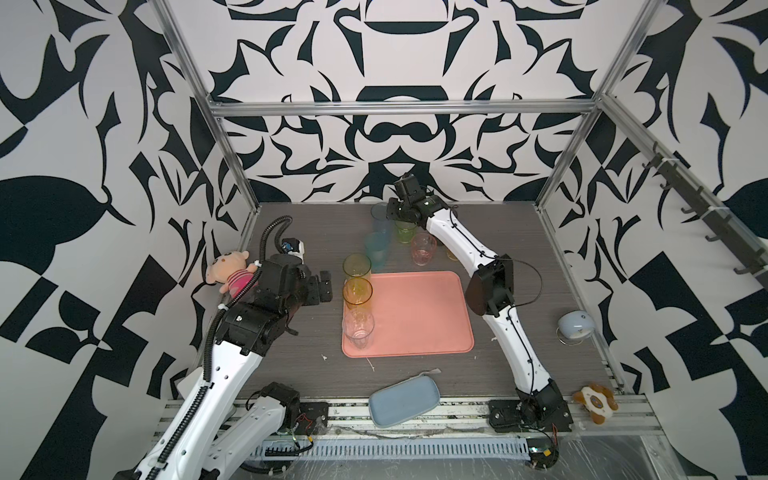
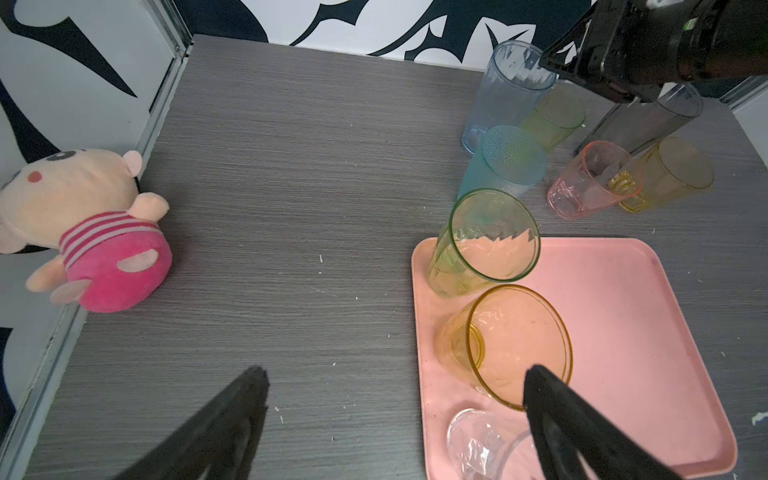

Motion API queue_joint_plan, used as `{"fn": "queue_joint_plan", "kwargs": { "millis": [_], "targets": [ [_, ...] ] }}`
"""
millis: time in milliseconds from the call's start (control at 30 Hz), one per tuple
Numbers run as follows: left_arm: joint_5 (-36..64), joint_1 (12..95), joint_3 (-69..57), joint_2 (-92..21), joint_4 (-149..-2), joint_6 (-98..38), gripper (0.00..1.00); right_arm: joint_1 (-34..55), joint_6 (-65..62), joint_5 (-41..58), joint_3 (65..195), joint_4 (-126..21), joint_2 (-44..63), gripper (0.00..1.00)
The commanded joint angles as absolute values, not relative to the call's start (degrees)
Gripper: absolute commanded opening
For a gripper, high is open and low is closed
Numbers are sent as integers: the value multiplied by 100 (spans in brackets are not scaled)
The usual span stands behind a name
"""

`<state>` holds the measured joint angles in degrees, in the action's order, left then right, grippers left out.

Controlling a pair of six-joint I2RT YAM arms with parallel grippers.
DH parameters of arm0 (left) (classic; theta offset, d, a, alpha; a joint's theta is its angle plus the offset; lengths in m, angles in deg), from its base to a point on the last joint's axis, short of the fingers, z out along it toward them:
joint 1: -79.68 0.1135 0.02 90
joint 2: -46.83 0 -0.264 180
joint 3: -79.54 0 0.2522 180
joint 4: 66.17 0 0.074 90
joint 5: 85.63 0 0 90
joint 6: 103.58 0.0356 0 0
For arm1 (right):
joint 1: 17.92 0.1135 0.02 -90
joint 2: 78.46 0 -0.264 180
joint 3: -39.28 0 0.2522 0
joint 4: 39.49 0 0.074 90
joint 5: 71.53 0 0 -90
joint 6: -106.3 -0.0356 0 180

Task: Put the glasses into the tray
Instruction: 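Move the right gripper above the blue and green glasses near the far wall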

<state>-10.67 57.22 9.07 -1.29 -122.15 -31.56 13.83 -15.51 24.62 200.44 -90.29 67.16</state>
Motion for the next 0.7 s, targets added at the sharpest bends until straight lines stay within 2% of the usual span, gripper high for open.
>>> {"fn": "queue_joint_plan", "kwargs": {
  "millis": [0, 667],
  "targets": [
    [-1112, 5744, 954, -116, -12185, -3124, 100, 1407, -1633, 2447, 20257, -8858, 6547, 47],
    [-1073, 5746, 952, -151, -12199, -3115, 100, 1404, -1649, 2393, 20255, -8744, 6671, 41]
  ]
}}
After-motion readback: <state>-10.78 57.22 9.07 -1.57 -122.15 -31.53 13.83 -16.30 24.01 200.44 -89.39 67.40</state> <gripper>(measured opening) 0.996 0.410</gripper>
